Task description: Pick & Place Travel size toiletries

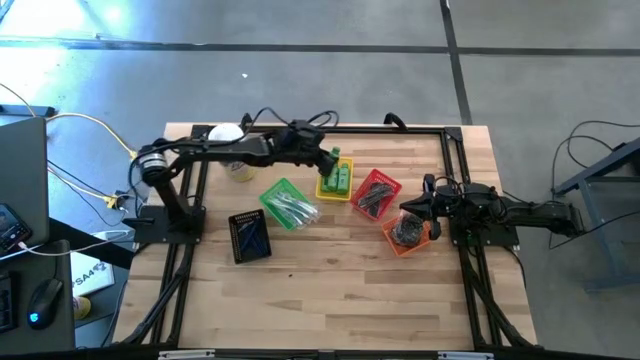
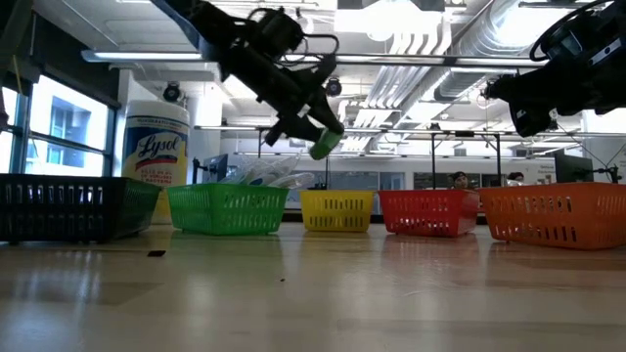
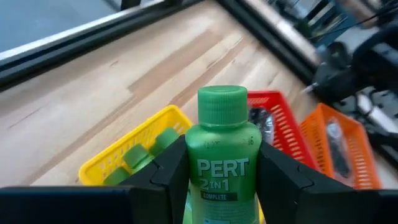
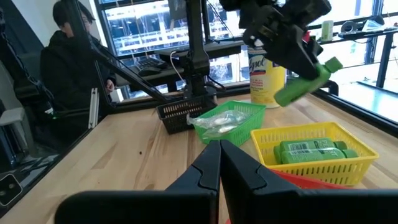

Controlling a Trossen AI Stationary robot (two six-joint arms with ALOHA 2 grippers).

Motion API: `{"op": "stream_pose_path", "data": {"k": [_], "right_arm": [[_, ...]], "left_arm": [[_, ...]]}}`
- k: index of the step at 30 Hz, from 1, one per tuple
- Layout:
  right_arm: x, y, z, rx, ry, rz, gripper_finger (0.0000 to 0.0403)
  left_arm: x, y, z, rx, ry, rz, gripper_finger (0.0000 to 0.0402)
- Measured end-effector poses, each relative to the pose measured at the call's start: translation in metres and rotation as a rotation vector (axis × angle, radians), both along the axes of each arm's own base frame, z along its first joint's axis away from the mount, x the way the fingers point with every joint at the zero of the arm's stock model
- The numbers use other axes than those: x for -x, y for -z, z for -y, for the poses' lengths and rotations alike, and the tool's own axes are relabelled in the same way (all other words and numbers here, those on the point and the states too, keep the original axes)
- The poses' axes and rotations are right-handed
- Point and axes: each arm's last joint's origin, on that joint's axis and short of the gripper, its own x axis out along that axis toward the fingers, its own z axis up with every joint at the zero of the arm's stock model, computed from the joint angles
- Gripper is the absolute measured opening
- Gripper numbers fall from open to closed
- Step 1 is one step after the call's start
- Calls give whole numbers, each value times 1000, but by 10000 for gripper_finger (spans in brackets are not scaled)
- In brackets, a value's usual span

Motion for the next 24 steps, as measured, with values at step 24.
{"op": "stream_pose_path", "data": {"k": [24], "right_arm": [[0, 0, -1, -1, -30, -3, 2]], "left_arm": [[-37, 40, -7, 147, -32, -199, 141]]}}
